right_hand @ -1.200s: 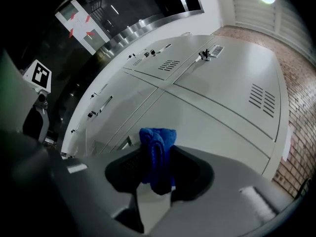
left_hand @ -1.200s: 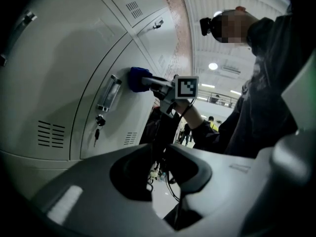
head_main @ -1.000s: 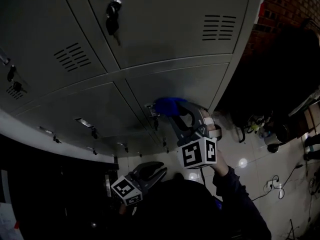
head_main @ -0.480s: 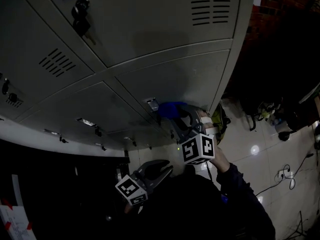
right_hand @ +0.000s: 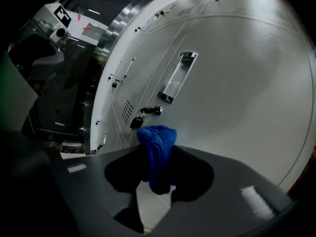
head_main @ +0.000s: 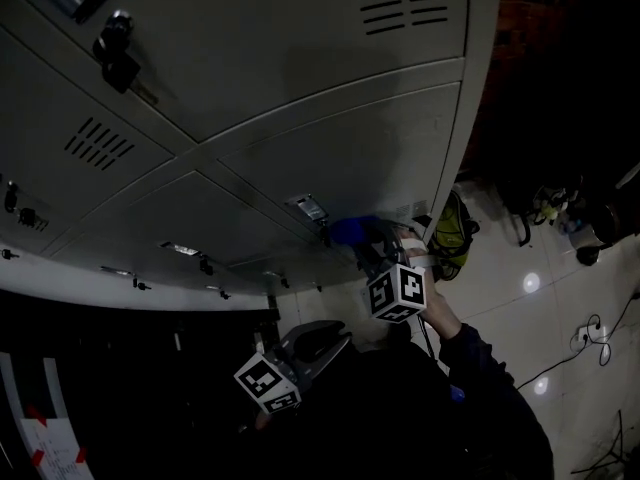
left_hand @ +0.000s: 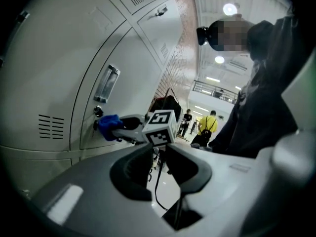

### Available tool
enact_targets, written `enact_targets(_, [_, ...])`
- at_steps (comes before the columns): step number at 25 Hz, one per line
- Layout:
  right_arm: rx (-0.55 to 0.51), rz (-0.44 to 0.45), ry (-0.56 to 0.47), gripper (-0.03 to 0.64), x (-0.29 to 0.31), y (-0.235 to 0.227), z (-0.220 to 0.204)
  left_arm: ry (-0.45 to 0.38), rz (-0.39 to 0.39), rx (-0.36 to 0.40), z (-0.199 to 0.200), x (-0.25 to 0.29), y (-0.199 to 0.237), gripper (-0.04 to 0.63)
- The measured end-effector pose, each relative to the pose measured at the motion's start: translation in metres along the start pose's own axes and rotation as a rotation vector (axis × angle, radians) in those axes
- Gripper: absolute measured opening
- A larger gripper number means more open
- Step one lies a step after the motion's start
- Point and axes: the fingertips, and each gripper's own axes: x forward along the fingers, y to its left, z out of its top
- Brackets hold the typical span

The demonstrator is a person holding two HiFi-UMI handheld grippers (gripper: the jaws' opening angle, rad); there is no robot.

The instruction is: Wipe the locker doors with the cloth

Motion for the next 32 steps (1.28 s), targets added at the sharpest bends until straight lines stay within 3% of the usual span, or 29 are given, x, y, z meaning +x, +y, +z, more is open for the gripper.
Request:
enact_targets(9, [0.018,0.06,0.097,0.133,0.031,0.034,-0.049,0.022,0.002,0.005,0.006,-0.004,0.006,0.072])
enact_targets(16, [0.018,0.076,0.104,0.13,0.029,0.038,-0.049,0.03,-0.005,0.016,0.01,-0.005,0.007,0.072])
enact_targets(21, [0.008,0.052,0.01,0.129,-0.012,0.018,-0.007,0.016,-0.009,0.013,0.012,-0.004,0.004,0.072])
enact_targets(32, [-0.117,-0.175,-0.26,0.129,-0.143,-0.107,0.133,0.009,-0.045,0.023,0.008,0.01,-0.02,0.072])
